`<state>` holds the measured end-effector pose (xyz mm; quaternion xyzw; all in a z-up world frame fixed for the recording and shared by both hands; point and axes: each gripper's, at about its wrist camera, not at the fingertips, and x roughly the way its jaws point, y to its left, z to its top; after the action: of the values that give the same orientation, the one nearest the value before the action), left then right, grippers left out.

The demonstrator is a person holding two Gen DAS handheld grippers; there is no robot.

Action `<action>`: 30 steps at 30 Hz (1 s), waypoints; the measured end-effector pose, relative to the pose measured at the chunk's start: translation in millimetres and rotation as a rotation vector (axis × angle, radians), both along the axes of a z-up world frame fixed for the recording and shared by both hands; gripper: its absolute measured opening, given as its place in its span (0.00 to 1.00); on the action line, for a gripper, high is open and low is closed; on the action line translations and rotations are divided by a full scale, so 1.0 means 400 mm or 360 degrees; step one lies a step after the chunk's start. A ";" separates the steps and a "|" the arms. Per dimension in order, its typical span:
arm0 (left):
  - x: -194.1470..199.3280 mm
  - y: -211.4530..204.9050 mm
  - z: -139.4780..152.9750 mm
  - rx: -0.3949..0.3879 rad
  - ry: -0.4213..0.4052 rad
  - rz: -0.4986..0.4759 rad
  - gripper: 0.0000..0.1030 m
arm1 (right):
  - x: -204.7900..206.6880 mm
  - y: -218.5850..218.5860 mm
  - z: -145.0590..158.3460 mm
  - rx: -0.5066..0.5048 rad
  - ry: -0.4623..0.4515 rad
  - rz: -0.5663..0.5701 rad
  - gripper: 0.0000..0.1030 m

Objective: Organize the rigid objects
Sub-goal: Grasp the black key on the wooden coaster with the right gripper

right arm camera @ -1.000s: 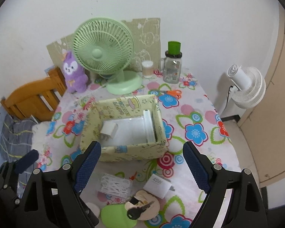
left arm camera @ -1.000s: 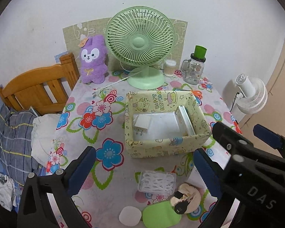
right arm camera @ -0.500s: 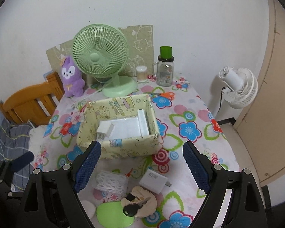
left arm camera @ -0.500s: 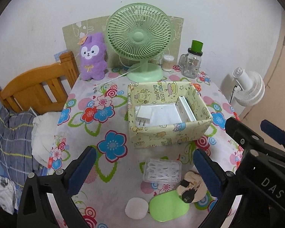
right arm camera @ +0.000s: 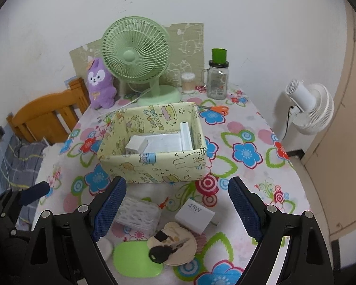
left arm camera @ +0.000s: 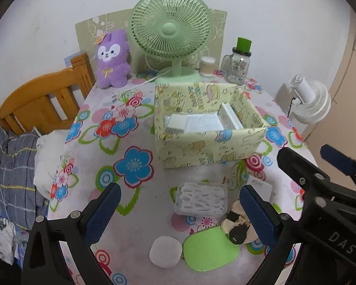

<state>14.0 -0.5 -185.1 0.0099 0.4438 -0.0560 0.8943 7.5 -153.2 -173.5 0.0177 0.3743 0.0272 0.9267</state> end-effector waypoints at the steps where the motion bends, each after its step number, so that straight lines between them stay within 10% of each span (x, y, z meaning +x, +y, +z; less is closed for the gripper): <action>1: -0.002 -0.001 -0.007 -0.0003 0.0002 0.0007 0.97 | 0.000 -0.001 -0.005 -0.0011 0.0004 0.0013 0.87; 30: -0.083 -0.010 -0.211 0.0025 0.0185 0.0088 0.97 | 0.000 -0.016 -0.243 0.0021 0.0344 0.0156 0.87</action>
<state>-19.4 -4.6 -269.5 0.0013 0.4954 -0.0281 0.8682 7.4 -159.7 -270.7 0.0083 0.4723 0.0730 0.8784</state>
